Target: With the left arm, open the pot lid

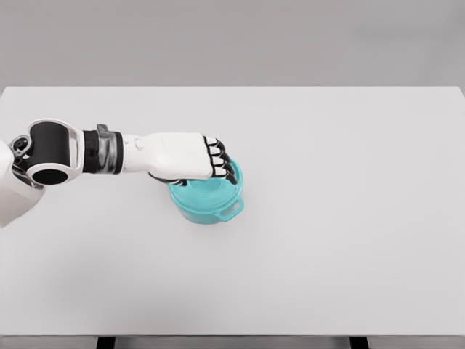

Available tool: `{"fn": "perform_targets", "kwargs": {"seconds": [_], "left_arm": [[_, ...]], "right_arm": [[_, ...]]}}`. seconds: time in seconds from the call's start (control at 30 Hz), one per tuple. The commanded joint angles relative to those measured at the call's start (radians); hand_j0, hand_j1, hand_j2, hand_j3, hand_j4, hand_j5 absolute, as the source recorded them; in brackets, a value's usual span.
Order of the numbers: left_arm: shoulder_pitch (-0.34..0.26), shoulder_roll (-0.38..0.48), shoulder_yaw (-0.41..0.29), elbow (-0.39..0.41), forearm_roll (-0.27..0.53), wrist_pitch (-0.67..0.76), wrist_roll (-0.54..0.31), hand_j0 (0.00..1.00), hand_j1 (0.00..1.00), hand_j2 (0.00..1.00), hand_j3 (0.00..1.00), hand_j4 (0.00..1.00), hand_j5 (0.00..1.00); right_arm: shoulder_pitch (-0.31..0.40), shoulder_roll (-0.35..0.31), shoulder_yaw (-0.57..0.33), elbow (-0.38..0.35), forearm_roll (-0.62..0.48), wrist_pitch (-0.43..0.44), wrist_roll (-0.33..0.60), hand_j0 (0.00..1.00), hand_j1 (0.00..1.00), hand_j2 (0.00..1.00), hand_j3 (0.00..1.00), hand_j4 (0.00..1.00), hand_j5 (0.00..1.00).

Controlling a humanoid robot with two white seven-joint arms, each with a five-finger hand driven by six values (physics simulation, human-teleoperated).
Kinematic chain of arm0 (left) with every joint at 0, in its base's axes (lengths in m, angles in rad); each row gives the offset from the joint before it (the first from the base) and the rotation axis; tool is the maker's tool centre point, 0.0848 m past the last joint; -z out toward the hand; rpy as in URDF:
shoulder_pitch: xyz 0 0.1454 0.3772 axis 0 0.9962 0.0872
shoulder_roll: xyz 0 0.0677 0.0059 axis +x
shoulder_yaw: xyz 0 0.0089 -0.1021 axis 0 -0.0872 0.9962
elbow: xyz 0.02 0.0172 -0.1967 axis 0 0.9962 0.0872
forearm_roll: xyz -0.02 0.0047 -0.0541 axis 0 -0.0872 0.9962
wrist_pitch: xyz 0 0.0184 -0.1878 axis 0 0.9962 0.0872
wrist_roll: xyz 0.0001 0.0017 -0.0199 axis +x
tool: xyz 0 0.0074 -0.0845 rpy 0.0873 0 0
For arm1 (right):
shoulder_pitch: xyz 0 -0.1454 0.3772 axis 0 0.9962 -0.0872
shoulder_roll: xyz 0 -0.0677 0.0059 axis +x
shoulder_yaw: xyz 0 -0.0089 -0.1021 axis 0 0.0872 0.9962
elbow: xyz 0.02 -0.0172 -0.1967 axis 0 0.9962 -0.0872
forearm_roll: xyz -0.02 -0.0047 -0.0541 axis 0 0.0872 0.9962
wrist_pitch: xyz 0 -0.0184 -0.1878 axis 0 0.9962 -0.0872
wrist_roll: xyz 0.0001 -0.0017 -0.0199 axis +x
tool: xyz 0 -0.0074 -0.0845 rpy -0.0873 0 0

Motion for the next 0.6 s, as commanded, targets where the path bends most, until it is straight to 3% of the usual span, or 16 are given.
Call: {"fn": "perform_targets", "kwargs": {"seconds": [0.0,0.57], "left_arm": [[0.002,0.001,0.002,0.020,0.001,0.002,0.000,0.86,0.86,0.86,0.86,0.86,0.86],[-0.003,-0.018,0.000,0.020,0.001,0.002,0.000,0.82,0.82,0.82,0.82,0.82,0.82]], "right_arm": [[0.000,0.000,-0.001,0.000,-0.001,0.000,0.000,1.00,1.00,1.00,1.00,1.00,1.00],[0.000,0.000,-0.001,0.000,-0.001,0.000,0.000,1.00,1.00,1.00,1.00,1.00,1.00]]}}
